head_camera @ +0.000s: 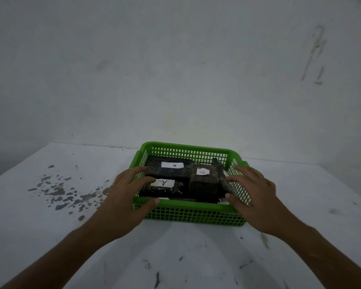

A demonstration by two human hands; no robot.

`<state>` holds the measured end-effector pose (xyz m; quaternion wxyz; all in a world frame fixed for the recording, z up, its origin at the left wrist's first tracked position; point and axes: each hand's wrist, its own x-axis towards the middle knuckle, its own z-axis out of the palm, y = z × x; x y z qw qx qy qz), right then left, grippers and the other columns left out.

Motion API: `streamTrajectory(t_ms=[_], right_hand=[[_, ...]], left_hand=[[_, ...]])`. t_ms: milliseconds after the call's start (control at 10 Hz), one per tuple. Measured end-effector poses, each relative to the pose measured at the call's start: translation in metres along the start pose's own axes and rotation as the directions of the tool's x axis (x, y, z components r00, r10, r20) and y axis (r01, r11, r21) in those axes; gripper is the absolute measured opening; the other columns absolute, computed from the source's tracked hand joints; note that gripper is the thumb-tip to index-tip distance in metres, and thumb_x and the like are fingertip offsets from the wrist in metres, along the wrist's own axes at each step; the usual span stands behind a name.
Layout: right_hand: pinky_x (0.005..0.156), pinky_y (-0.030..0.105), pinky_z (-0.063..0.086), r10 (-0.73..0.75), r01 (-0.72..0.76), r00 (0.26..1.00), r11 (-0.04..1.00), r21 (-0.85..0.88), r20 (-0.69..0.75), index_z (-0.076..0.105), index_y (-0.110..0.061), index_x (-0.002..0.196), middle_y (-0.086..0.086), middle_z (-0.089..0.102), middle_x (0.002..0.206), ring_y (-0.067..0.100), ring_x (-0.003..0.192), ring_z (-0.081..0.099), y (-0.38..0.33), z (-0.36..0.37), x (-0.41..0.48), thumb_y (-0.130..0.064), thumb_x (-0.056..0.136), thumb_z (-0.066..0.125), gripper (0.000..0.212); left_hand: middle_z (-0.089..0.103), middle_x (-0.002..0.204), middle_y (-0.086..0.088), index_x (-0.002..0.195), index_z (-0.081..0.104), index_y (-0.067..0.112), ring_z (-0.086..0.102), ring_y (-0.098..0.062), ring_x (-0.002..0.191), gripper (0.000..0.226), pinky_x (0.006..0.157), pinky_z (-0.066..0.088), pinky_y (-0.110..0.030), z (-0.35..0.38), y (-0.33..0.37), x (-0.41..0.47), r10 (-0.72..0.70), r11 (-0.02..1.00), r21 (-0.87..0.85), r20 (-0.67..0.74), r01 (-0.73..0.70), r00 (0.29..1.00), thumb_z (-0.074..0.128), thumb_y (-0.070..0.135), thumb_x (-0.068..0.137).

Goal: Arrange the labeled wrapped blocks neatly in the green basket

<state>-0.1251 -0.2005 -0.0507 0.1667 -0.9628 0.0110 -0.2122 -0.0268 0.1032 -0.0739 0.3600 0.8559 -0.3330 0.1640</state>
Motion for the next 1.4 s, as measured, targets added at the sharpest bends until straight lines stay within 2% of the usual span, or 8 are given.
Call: streamTrajectory(t_ms=[100, 200, 400, 600, 800, 1200, 1300, 1400], right_hand=[[0.112, 0.051, 0.019, 0.167, -0.167, 0.983, 0.986, 0.013, -0.069, 0.049, -0.028, 0.136, 0.002, 0.025, 0.159, 0.022, 0.147, 0.017, 0.009, 0.006, -0.013, -0.067, 0.083, 0.051, 0.066], [0.117, 0.053, 0.02, 0.297, -0.299, 0.954, 0.941, 0.158, 0.04, 0.031, -0.025, 0.149, 0.002, 0.011, 0.164, 0.024, 0.149, 0.01, 0.014, 0.013, -0.021, -0.077, 0.072, 0.047, 0.094], [0.119, 0.052, 0.014, 0.278, -0.291, 0.957, 0.924, 0.247, 0.086, 0.016, -0.028, 0.153, -0.001, -0.005, 0.165, 0.02, 0.15, -0.001, 0.02, 0.022, -0.022, -0.093, 0.058, 0.043, 0.118], [0.116, 0.049, 0.016, 0.262, -0.27, 0.963, 0.931, 0.246, 0.062, 0.027, -0.027, 0.149, 0.002, -0.004, 0.165, 0.021, 0.15, 0.001, 0.025, 0.027, -0.009, -0.093, 0.056, 0.043, 0.115], [0.116, 0.051, 0.022, 0.263, -0.273, 0.962, 0.933, 0.233, 0.076, 0.031, -0.025, 0.148, 0.001, -0.004, 0.165, 0.023, 0.15, 0.005, 0.03, 0.028, 0.004, -0.097, 0.053, 0.041, 0.119], [0.116, 0.054, 0.024, 0.283, -0.304, 0.949, 0.939, 0.16, 0.142, 0.028, -0.022, 0.148, 0.006, 0.003, 0.165, 0.025, 0.149, 0.01, 0.021, 0.02, 0.004, -0.1, 0.05, 0.033, 0.126], [0.116, 0.051, 0.023, 0.274, -0.289, 0.949, 0.953, 0.087, 0.155, 0.026, -0.022, 0.149, 0.006, 0.011, 0.164, 0.022, 0.149, 0.013, 0.016, 0.008, 0.006, -0.095, 0.06, 0.031, 0.116], [0.118, 0.048, 0.016, 0.256, -0.267, 0.953, 0.963, 0.045, 0.161, 0.024, -0.023, 0.15, 0.007, 0.003, 0.164, 0.022, 0.15, 0.003, 0.008, -0.013, 0.016, -0.077, 0.077, 0.04, 0.093]], left_hand=[[0.038, 0.145, 0.0, 0.127, 0.055, 0.025, 0.025, -0.013, 0.134, 0.068, 0.108, 0.029, -0.047, 0.008, 0.001, -0.004, -0.052, 0.998, 0.025, -0.04, 0.053, 0.998, 0.048, 0.064, 0.072], [0.031, 0.152, -0.004, 0.135, 0.048, 0.023, 0.019, -0.022, 0.142, 0.081, 0.112, 0.025, -0.053, 0.016, -0.001, -0.006, -0.124, 0.991, 0.05, -0.027, 0.125, 0.992, 0.043, 0.072, 0.07], [0.003, 0.156, 0.01, 0.147, 0.024, 0.024, -0.001, -0.019, 0.147, 0.092, 0.115, 0.014, -0.049, 0.02, -0.004, -0.004, -0.222, 0.975, 0.043, 0.062, 0.22, 0.973, 0.04, 0.077, 0.074], [0.019, 0.148, 0.013, 0.141, 0.038, 0.021, 0.011, -0.014, 0.143, 0.095, 0.112, 0.019, -0.043, 0.022, -0.007, 0.008, -0.161, 0.987, 0.023, 0.01, 0.161, 0.987, 0.035, 0.079, 0.066], [0.019, 0.158, -0.003, 0.139, 0.04, 0.022, 0.011, -0.021, 0.146, 0.103, 0.113, 0.024, -0.05, 0.027, -0.017, 0.016, -0.2, 0.979, 0.057, 0.036, 0.198, 0.979, 0.027, 0.089, 0.061], [0.014, 0.159, -0.002, 0.136, 0.039, 0.029, 0.011, -0.018, 0.145, 0.094, 0.113, 0.023, -0.047, 0.018, -0.019, 0.017, -0.181, 0.983, 0.045, 0.119, 0.177, 0.976, 0.03, 0.087, 0.063], [0.025, 0.153, 0.001, 0.126, 0.033, 0.04, 0.022, -0.009, 0.133, 0.08, 0.111, 0.033, -0.045, 0.006, -0.011, 0.02, -0.144, 0.988, -0.036, 0.139, 0.15, 0.98, 0.033, 0.088, 0.062], [0.022, 0.155, -0.001, 0.135, 0.035, 0.032, 0.012, -0.012, 0.14, 0.073, 0.116, 0.023, -0.048, -0.01, 0.002, 0.035, -0.119, 0.993, 0.042, 0.161, 0.113, 0.98, 0.044, 0.073, 0.075]])
